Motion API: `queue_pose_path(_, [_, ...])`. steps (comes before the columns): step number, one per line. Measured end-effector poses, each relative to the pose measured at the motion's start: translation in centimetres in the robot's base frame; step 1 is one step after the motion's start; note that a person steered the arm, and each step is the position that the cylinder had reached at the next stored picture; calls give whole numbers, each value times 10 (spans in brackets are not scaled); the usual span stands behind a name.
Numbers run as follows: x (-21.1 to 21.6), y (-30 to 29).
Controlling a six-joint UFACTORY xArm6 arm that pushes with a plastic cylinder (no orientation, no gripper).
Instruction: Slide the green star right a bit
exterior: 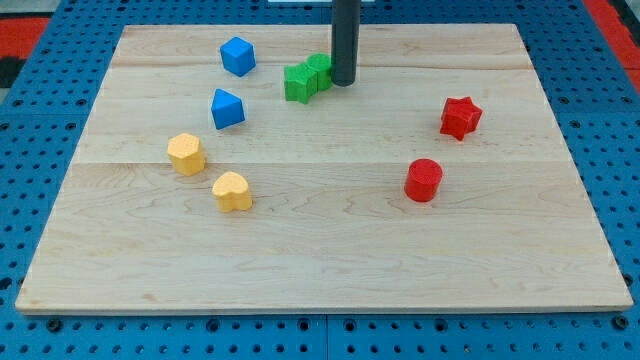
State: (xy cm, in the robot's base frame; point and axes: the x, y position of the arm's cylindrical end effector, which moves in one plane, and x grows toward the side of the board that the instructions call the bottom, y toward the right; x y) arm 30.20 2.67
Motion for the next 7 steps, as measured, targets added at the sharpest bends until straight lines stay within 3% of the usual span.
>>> queue_pose_path(1, [1, 0])
queue_pose_path(3, [60, 22])
queue_pose_path(4, [68, 17])
queue_pose_path(7, [36, 3])
